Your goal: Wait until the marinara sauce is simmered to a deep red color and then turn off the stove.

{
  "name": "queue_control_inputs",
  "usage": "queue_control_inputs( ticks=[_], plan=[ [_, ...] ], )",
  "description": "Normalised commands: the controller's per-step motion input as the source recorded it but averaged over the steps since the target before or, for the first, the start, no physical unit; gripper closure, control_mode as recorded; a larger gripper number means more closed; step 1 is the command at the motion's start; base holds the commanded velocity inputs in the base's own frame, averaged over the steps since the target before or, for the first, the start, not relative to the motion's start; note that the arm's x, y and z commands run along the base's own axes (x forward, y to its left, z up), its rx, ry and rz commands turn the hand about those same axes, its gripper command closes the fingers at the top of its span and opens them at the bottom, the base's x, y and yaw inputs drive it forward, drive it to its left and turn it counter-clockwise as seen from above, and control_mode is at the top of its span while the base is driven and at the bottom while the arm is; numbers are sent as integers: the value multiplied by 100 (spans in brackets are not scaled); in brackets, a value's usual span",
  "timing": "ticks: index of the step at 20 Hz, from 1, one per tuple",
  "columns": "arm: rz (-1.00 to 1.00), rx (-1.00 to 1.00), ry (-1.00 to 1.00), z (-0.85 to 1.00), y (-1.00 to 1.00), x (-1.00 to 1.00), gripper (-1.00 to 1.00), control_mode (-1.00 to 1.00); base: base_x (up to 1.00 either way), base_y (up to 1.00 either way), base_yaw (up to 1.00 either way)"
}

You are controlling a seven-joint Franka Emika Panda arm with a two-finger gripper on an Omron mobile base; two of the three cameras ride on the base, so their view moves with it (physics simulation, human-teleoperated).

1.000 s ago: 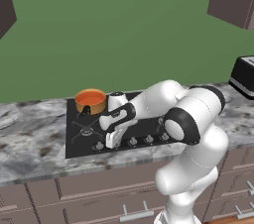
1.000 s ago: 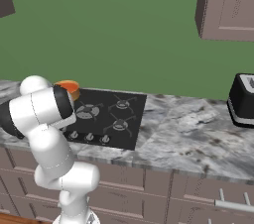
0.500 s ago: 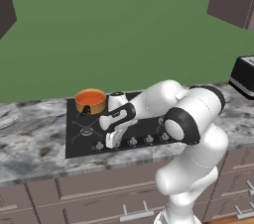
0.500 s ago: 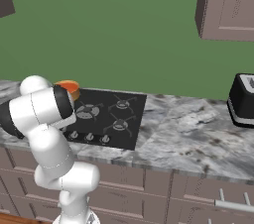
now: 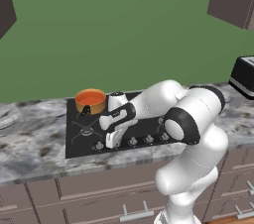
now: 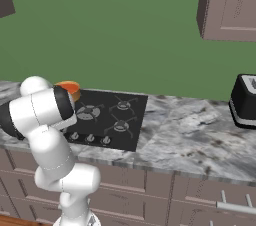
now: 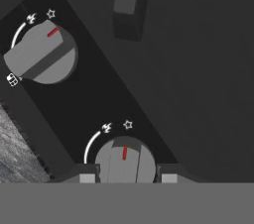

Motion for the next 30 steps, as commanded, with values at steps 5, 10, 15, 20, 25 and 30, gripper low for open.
queue_control_inputs(
  ticks=[5, 10, 15, 20, 25, 30],
  plan=[
    [0, 0, 0, 0, 0, 0, 100, -100, 0, 0, 0],
    [0, 0, 0, 0, 0, 0, 100, -100, 0, 0, 0],
    [0, 0, 0, 0, 0, 0, 100, -100, 0, 0, 0],
    [0, 0, 0, 0, 0, 0, 100, -100, 0, 0, 0],
    [0, 0, 0, 0, 0, 0, 100, -100, 0, 0, 0],
    [0, 0, 0, 0, 0, 0, 100, -100, 0, 0, 0]
  ],
)
